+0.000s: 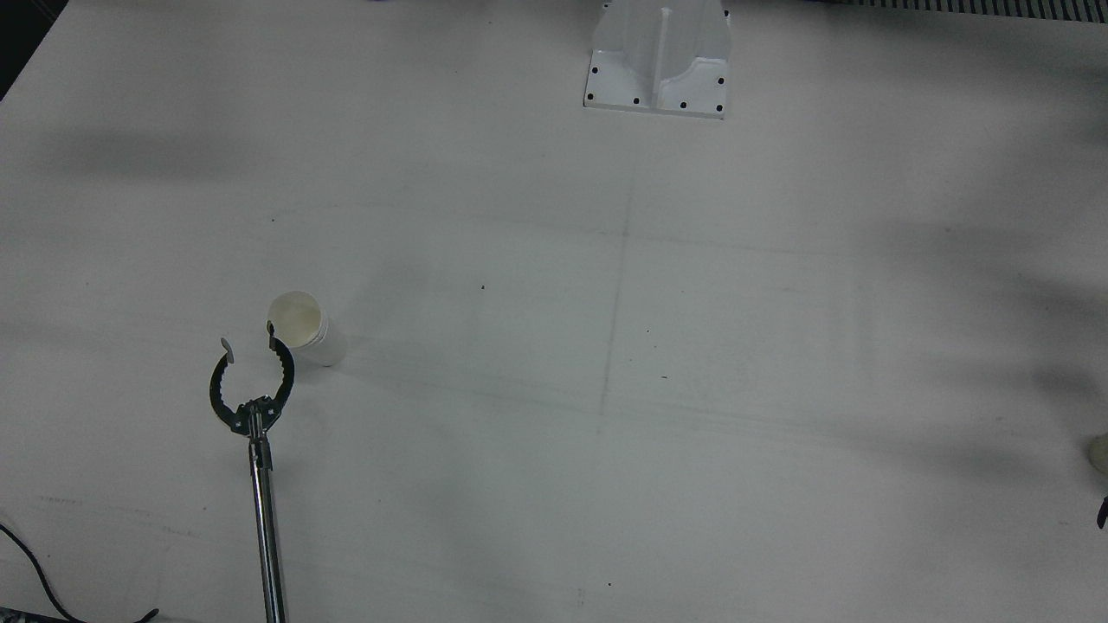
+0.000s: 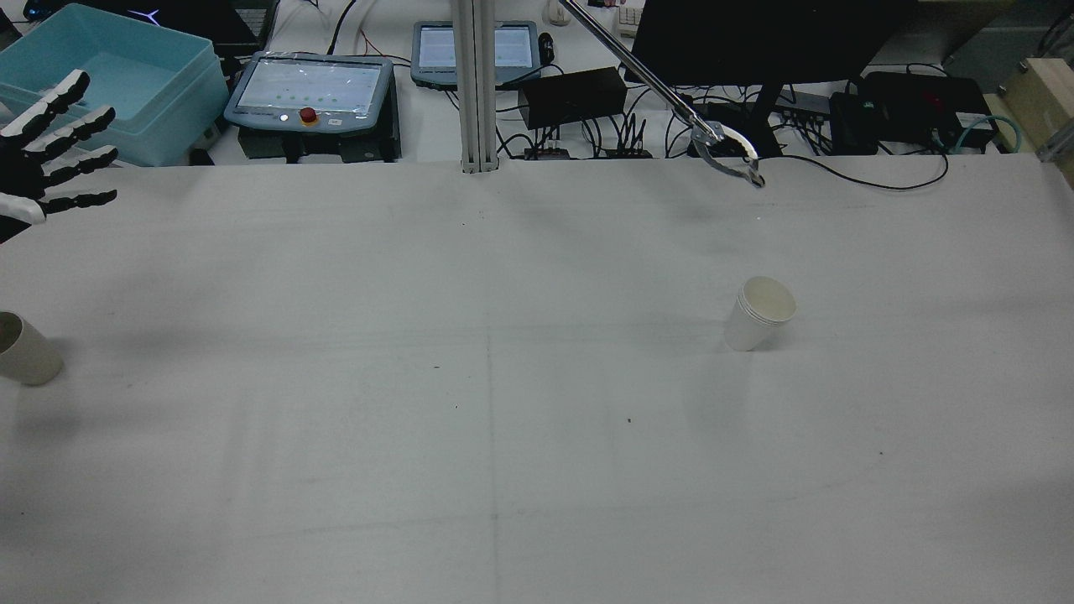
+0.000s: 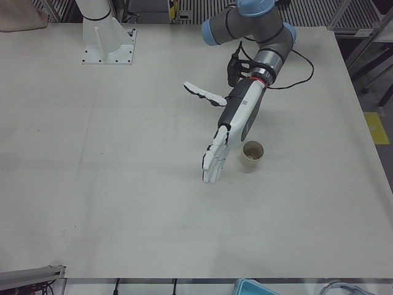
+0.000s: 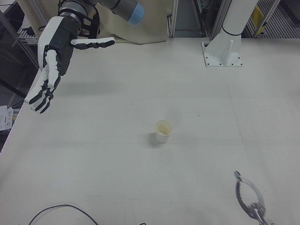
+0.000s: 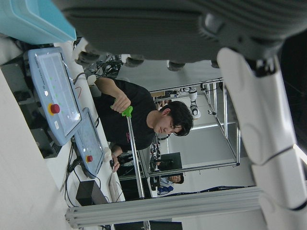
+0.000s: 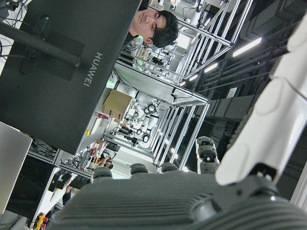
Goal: Pour water
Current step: 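Move the left hand toward the white paper cup near it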
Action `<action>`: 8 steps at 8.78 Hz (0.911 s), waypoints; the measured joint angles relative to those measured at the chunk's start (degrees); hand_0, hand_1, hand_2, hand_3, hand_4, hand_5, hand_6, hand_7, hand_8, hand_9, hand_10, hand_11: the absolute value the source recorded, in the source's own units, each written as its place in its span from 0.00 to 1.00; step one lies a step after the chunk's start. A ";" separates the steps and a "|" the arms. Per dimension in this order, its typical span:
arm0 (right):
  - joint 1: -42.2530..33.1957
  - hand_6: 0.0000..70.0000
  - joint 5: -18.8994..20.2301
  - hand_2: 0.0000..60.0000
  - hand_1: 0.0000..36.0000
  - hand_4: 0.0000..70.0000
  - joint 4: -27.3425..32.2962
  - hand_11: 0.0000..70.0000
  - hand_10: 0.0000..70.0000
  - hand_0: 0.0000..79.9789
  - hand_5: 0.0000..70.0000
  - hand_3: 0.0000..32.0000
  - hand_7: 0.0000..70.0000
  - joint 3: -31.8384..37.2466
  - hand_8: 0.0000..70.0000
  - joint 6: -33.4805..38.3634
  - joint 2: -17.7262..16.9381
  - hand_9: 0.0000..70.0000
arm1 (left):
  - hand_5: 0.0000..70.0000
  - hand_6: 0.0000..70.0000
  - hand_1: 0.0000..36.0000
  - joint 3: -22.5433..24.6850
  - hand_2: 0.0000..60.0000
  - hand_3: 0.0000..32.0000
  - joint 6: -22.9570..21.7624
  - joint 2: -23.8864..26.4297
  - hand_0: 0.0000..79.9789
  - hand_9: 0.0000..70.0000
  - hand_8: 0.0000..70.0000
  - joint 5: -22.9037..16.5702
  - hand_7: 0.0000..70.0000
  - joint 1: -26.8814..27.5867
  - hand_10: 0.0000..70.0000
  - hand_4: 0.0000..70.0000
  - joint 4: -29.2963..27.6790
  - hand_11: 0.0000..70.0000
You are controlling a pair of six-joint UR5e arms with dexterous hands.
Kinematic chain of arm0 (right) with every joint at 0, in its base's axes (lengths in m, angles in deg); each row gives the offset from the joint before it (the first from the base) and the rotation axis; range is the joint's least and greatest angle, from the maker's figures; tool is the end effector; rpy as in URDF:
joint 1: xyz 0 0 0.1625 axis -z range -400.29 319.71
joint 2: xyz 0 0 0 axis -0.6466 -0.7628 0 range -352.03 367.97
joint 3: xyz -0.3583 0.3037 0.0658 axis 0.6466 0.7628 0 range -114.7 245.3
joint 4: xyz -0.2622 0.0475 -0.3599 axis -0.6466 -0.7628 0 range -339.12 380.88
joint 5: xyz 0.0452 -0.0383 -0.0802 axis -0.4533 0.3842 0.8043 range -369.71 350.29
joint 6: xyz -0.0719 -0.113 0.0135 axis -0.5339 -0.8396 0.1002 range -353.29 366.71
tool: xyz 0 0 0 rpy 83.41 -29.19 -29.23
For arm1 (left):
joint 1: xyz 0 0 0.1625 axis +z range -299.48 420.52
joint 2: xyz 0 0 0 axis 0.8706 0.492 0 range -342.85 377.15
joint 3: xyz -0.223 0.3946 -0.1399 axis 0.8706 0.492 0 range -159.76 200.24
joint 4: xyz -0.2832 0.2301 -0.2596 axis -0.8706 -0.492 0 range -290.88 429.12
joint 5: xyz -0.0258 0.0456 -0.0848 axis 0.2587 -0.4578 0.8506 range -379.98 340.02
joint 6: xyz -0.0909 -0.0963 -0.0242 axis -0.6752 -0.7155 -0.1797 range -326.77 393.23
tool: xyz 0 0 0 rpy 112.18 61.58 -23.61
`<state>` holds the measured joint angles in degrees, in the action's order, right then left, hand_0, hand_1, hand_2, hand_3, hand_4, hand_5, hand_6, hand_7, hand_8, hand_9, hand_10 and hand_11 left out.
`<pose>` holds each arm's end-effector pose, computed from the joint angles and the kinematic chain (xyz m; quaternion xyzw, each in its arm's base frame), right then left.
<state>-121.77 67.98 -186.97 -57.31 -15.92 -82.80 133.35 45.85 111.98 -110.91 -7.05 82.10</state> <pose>0.0870 -0.5134 0.5014 0.1619 -0.7126 0.6742 0.1065 0.0974 -0.5800 0.4965 -0.0727 0.7898 -0.5788 0.1895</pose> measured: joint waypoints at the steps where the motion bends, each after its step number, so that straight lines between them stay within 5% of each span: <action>1: -0.11 0.00 0.01 0.00 0.31 0.00 -0.22 0.00 0.00 0.59 0.02 0.19 0.00 -0.40 0.01 -0.59 -0.15 0.00 | 0.00 0.00 0.40 0.04 0.00 0.32 0.12 -0.66 0.63 0.00 0.00 -0.02 0.00 -1.98 0.00 0.03 -1.21 0.03; 2: -0.08 0.00 -0.15 0.00 0.30 0.05 -0.34 0.00 0.00 0.58 0.03 0.00 0.00 -1.03 0.03 -2.37 -0.26 0.01 | 0.00 0.00 0.43 0.21 0.00 0.29 1.58 -1.45 0.64 0.01 0.00 0.03 0.00 -3.60 0.00 0.02 -3.01 0.03; 4: 0.07 0.00 -0.54 0.00 0.27 0.03 -0.43 0.00 0.00 0.57 0.01 0.00 0.00 -1.47 0.01 -6.23 -0.38 0.00 | 0.00 0.00 0.40 2.94 0.00 0.32 11.76 -5.53 0.63 0.02 0.00 0.20 0.00 -4.86 0.00 0.00 -8.81 0.03; 5: 0.16 0.00 -0.46 0.00 0.26 0.03 -0.45 0.00 0.00 0.57 0.00 0.00 0.00 -1.47 0.00 -7.11 -0.65 0.00 | 0.00 0.00 0.44 3.02 0.00 0.19 15.77 -7.89 0.64 0.01 0.00 0.16 0.00 -4.49 0.00 0.01 -11.98 0.03; 8: 1.73 0.00 -0.35 0.00 0.27 0.02 -0.46 0.00 0.00 0.57 0.02 0.00 0.00 -1.52 0.01 -8.08 -1.88 0.00 | 0.00 0.00 0.39 -5.15 0.00 0.23 18.81 -10.84 0.61 0.02 0.00 -0.03 0.00 -2.65 0.00 0.00 -19.35 0.03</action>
<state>-120.04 67.63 -187.42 -58.83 -24.01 -84.68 128.21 64.66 101.14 -110.94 -9.70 62.75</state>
